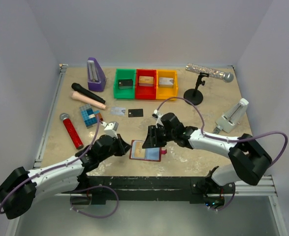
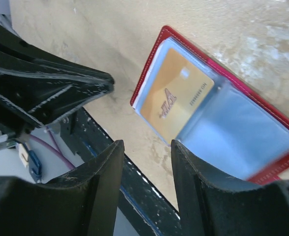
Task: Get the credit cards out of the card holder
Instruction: Remove the credit card from the card holder.
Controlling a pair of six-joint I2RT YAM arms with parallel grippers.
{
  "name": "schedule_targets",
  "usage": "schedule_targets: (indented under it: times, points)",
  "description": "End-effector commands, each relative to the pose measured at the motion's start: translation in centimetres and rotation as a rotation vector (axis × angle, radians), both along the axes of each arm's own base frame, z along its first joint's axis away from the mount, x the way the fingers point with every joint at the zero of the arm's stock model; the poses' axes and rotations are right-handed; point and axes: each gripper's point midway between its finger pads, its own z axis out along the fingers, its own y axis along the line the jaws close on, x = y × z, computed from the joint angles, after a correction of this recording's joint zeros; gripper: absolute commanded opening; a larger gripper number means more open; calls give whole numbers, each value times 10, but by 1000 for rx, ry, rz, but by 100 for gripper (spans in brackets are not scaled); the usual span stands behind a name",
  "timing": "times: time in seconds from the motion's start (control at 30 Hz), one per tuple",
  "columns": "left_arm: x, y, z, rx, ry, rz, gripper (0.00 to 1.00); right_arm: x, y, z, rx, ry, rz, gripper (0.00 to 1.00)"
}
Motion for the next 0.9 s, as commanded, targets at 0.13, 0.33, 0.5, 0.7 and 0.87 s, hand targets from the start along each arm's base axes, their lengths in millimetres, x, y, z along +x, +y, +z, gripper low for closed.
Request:
schedule_targets:
  times: [0.13,0.33,0.5,0.7,0.87]
  points:
    - [11,-16,-10,53,59,-19,0,3,26,-10,94,73,-16,47]
    - [10,-13,-20,70,78,-5,0,0,25,-21,85,95,-20,47]
    - [8,-8,-25,81,92,11,0,-1,22,-31,63,108,-22,47]
    - [8,-5,-32,102,106,20,0,-3,19,-41,45,123,-31,47]
    - [6,-4,-37,110,119,24,0,-3,18,-45,43,131,-37,47]
